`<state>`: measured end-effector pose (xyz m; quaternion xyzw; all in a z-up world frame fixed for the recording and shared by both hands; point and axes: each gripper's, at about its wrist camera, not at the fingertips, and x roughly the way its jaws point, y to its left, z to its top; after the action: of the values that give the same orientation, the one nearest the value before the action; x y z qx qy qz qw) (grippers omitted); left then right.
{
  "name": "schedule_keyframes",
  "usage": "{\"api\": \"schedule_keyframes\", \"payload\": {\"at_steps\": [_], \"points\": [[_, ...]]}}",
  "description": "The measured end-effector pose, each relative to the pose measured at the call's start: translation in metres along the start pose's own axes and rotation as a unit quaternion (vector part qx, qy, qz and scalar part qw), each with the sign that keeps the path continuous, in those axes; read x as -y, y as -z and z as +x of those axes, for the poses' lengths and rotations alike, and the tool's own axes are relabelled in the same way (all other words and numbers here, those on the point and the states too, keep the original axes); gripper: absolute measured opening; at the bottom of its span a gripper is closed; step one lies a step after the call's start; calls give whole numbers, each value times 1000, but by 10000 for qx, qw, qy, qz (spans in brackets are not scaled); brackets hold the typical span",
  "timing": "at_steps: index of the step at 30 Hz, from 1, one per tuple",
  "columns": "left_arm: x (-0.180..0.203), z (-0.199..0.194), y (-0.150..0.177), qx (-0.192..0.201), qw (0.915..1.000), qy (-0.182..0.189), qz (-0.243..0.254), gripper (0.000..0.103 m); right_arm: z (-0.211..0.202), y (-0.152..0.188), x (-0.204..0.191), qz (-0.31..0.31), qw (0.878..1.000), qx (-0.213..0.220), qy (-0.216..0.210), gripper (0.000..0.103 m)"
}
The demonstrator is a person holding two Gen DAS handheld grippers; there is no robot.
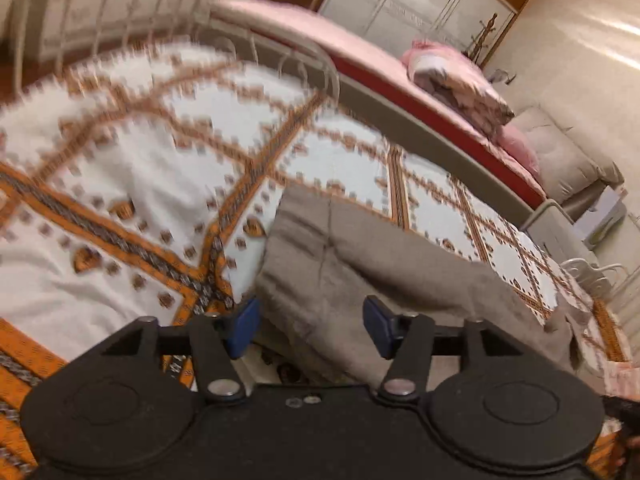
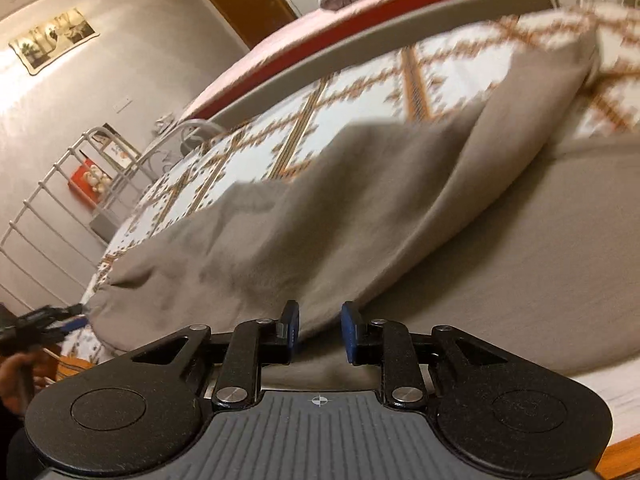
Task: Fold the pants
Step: 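Open both grippers and release the folded waistband onto the pants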
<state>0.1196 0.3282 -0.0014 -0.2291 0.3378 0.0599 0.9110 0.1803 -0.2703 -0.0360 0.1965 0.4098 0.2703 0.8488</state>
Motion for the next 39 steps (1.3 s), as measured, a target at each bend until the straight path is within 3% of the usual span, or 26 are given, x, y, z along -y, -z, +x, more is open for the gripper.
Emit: {"api": "schedule_keyframes", "payload": {"at_steps": [1,5,8,11,13,16,18,19,20,23,30,34,39], "points": [[8,-2,0,51,9999,-111,85,58,-8,-6,8,9,9999,73,71,24],[44,19,5,-69,9970,-707,302,56,-20,-30,34,348,9984,296,321,24],[68,34,12,-4,9959,-839,335,61,-15,-40,46,590,9964,436,420,24],[91,45,24,48,9887,-1279,776,74,1,-50,49,732,9947,474,540,24],[97,56,33,-42,9802,-1579,1197,76,6,-58,52,686,9947,500,574,24],[97,65,40,-223,9721,-1759,1534,86,24,-67,48,318,9939,396,979,24],[91,69,41,-311,9723,-1821,1431,89,33,-66,49,27,9900,282,1385,23],[85,72,41,-456,9738,-1823,1278,91,35,-64,48,-122,9864,260,1620,13],[77,76,42,-639,9777,-1714,1028,92,35,-61,48,-211,9851,234,1693,5],[45,76,39,-825,9887,-1253,10,96,23,-49,45,-355,9817,209,1860,5],[39,68,38,-784,9889,-1253,144,96,-19,-11,80,560,9836,-257,1698,1],[34,67,38,-797,9895,-1202,31,96,-50,-18,73,202,9828,632,1722,4],[37,72,35,-711,9886,-1328,56,96,-26,-51,59,-155,9803,725,1831,17]]}}
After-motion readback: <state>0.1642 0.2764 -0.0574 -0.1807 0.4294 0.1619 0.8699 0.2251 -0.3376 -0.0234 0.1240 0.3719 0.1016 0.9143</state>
